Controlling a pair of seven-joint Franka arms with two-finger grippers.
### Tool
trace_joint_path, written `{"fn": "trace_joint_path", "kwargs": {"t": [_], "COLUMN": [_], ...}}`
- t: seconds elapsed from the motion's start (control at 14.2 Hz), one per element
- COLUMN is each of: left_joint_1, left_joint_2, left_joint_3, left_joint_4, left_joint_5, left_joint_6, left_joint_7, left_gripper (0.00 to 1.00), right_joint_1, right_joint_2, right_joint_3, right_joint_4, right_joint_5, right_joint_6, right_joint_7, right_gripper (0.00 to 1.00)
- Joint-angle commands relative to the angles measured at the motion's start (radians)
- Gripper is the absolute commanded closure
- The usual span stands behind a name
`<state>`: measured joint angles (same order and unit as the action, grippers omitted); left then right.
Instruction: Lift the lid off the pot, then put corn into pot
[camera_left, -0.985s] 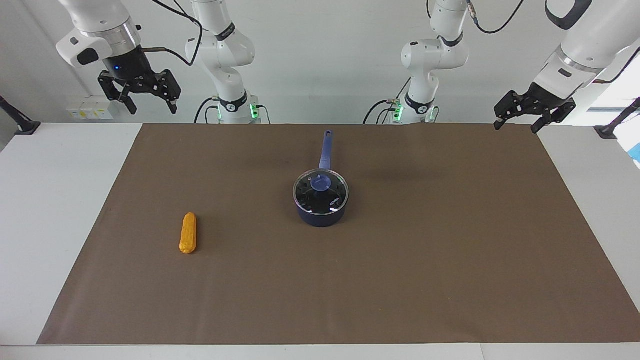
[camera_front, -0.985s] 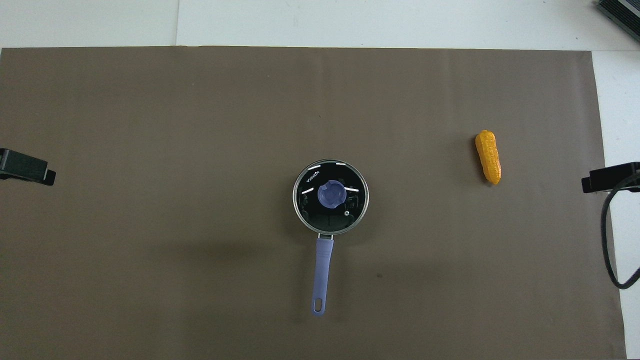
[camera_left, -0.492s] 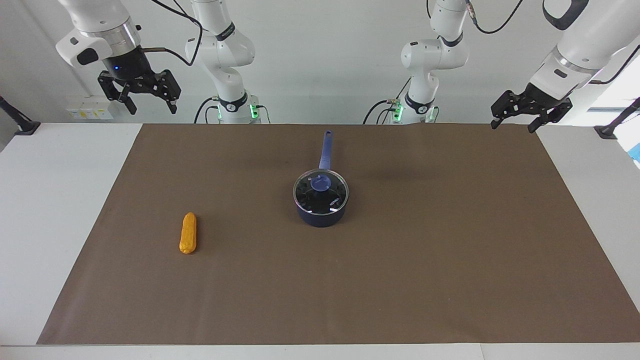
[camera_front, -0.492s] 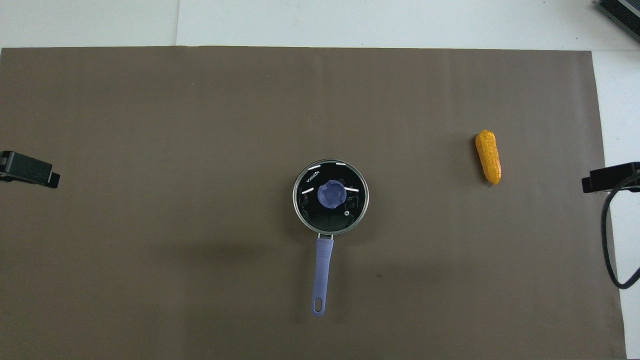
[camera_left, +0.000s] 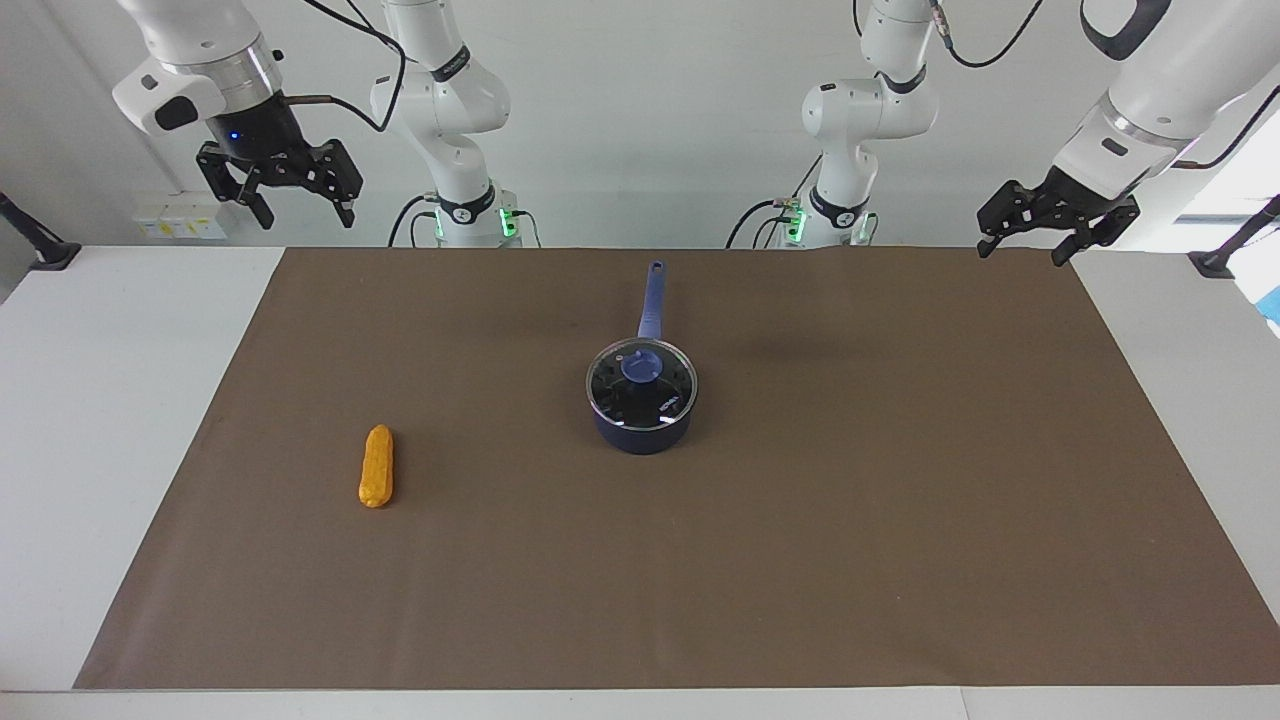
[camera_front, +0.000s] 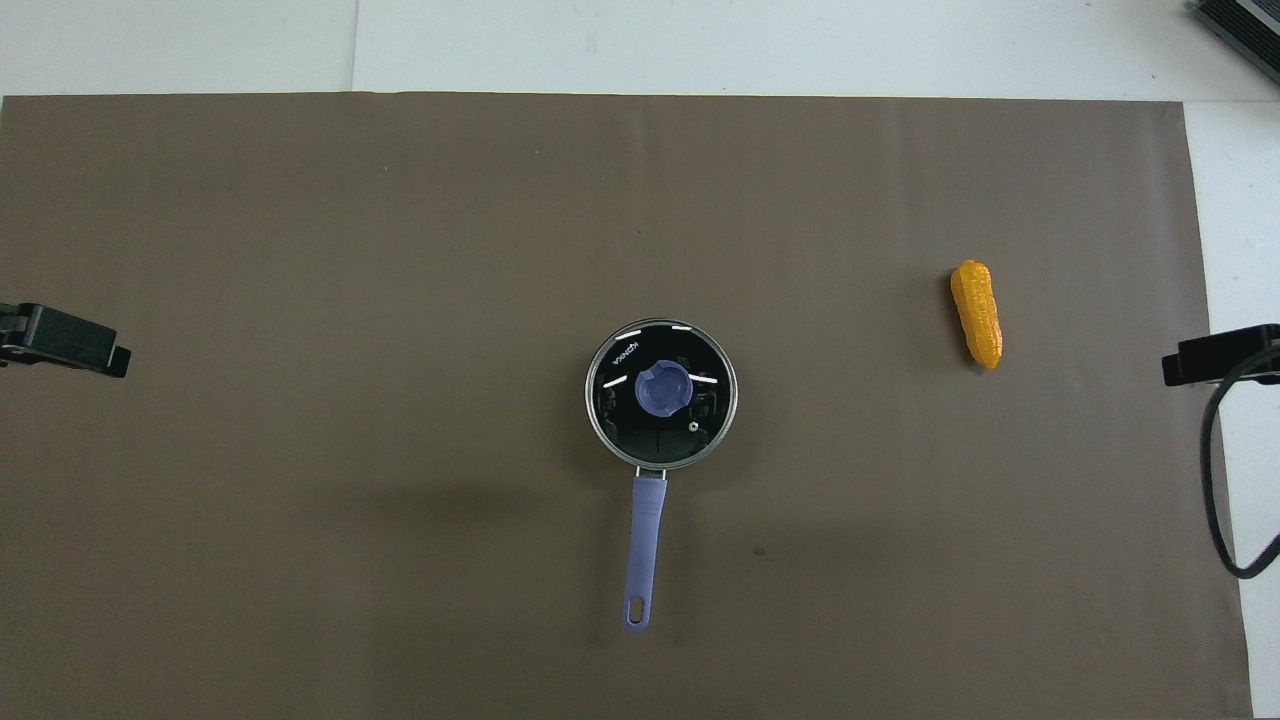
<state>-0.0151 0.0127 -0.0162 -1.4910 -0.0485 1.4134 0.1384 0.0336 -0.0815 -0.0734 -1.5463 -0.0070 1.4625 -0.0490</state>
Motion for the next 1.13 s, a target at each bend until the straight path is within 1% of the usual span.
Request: {"fn": "trace_joint_path", "kwargs": {"t": [0.0,0.28,0.49,0.63,0.7,0.91,1.06], "left_joint_1": [-0.041,-0.097,-0.190,-0.227,-0.252,-0.327,-0.371], "left_joint_2": [-0.028,-0.033,-0.022,-0.016,-0.014,-0.010,0.003], "left_joint_3": [0.004,0.004,0.002,0.002,0.002,-0.001,-0.001], "left_joint_4": [-0.031,-0.046,-0.048,-0.054,-0.055,-0.060,-0.063], "left_joint_5": [0.009,0.013,0.051,0.052,0.050,0.048,0.048], "left_joint_6": [-0.007,-0.007,-0.007,0.005,0.010,0.028,0.056], "left_joint_7": [0.004,0.001,0.001,-0.003,-0.005,-0.028,-0.083], "left_gripper": [0.00,0.00,0.00,0.00,0.00,0.00,0.00], "right_joint_1": [-0.006,0.005,0.005,0.006,0.005,0.005,0.003], "right_joint_2": [-0.014,-0.014,-0.018,-0.032,-0.031,-0.009,0.049], "right_joint_3": [0.004,0.015,0.012,0.012,0.014,0.014,0.014], "right_joint_4": [-0.009,-0.008,-0.015,-0.060,-0.089,-0.181,-0.193], "right_joint_5": [0.002,0.005,0.005,0.005,0.005,0.004,0.004], "right_joint_6": [-0.005,-0.010,-0.007,0.019,0.057,0.234,0.300], "right_joint_7": [-0.026,-0.028,-0.028,-0.019,-0.022,-0.026,-0.028], "right_gripper": [0.00,0.00,0.00,0.00,0.00,0.00,0.00]}}
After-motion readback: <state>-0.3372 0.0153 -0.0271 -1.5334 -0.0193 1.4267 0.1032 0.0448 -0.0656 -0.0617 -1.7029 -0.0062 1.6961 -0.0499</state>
